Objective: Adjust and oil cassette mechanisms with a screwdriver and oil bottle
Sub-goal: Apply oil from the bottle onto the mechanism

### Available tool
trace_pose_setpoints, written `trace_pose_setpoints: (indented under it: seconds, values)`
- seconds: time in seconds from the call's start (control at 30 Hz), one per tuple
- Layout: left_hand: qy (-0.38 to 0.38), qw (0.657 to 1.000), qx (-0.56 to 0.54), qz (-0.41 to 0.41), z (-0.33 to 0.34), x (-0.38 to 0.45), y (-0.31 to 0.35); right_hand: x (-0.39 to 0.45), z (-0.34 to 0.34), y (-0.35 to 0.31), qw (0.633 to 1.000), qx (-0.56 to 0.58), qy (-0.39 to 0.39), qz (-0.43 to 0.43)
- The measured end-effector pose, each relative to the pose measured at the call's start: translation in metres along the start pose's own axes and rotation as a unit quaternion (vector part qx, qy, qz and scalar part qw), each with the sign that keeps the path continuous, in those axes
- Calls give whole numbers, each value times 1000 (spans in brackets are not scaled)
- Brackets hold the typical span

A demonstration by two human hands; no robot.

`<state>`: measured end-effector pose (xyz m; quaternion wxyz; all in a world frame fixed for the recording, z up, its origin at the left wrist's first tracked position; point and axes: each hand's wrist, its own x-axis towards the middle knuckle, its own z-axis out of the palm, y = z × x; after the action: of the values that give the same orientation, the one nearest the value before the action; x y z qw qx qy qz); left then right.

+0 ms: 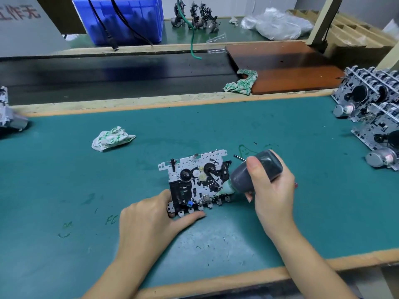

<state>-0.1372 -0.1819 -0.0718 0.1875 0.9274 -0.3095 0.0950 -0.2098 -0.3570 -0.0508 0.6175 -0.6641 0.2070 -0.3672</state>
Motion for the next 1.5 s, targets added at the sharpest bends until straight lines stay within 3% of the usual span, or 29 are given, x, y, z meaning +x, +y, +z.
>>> trace_pose_setpoints:
  seconds: [0.53,0.83,0.97,1.07,1.2,1.33,1.4,1.5]
  values:
    - [1,1000,0,-5,0,0,0,-2,-2,4,999,-25,-17,-21]
    - [-9,1000,-4,-17,-2,-1,0,4,-4,-1,994,83,67,-36]
    - [38,999,-24,21,-8,1,1,14,-10,3,988,126,93,-5]
    - [41,999,-17,28,-18,0,-6,20,-14,7,997,52,55,-8]
    - [10,999,16,-31,-49,8,-41,33,-23,3,994,-86,-57,-46]
    - [-62,997,37,3,-90,24,-76,50,-24,2,986,-126,-90,-57]
    - [-87,993,68,36,-100,30,-74,60,-20,6,984,-146,-93,-50]
    - [-31,983,76,163,-99,35,-35,74,-12,15,979,-172,-111,-21]
